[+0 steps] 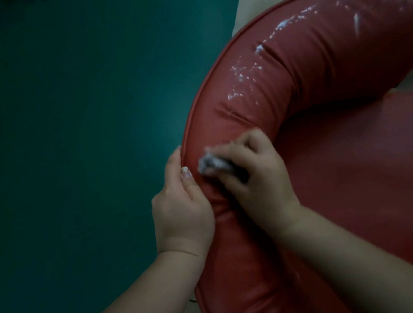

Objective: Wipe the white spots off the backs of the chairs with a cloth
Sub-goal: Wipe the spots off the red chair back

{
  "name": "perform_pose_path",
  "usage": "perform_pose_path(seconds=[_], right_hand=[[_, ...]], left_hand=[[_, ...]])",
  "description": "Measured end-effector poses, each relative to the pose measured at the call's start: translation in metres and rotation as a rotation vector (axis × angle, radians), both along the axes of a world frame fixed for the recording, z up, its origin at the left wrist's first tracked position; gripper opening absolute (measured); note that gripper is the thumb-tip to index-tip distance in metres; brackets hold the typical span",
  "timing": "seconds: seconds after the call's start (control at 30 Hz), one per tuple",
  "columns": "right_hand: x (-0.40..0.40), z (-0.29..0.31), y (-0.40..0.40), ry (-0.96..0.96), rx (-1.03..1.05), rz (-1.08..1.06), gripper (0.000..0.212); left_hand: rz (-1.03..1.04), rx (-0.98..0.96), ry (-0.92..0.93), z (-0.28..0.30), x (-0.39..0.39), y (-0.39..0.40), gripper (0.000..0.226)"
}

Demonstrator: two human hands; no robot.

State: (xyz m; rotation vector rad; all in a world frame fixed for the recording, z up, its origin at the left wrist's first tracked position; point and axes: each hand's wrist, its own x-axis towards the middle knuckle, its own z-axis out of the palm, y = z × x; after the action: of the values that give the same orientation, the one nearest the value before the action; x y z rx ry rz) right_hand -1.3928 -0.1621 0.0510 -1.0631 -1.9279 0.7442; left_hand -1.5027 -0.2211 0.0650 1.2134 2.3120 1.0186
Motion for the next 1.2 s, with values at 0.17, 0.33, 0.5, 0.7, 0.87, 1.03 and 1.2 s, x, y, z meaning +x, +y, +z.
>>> perform_pose_path(seconds=[0.17,0.33,0.5,0.7,0.87,1.03,1.2], right_hand=[[-0.021,0.004,0.044,0.052,-0.050,-0.279,0.026],[0.000,-0.006,-0.024,0.054,-0.002,-0.050,0.029],[-0.016,0.004,0.052,-0.005,0.027,-0.183,0.024],[-0.006,-0.002,-0.010,0.069,-0.111,-0.187,0.027],[-0.007,0.005,0.041,0.007,-0.043,-0.173,0.022],[-0.014,-0.002,0.053,0.072,-0.111,-0.292,0.021],[0.001,-0.009,0.027,0.045,-0.110,-0.197,0.025]], left_hand=[[0.002,0.018,0.013,-0.001,0.001,-0.001,0.047],[0.008,0.020,-0.003,-0.003,-0.001,-0.001,0.048],[0.011,0.033,-0.010,-0.003,0.000,0.000,0.047],[0.003,0.019,0.012,-0.002,-0.001,-0.003,0.047],[-0.027,0.006,0.048,0.000,0.000,0.000,0.049],[-0.039,-0.026,0.076,0.000,0.000,0.000,0.052],[-0.044,-0.028,0.094,0.000,0.000,0.001,0.051]])
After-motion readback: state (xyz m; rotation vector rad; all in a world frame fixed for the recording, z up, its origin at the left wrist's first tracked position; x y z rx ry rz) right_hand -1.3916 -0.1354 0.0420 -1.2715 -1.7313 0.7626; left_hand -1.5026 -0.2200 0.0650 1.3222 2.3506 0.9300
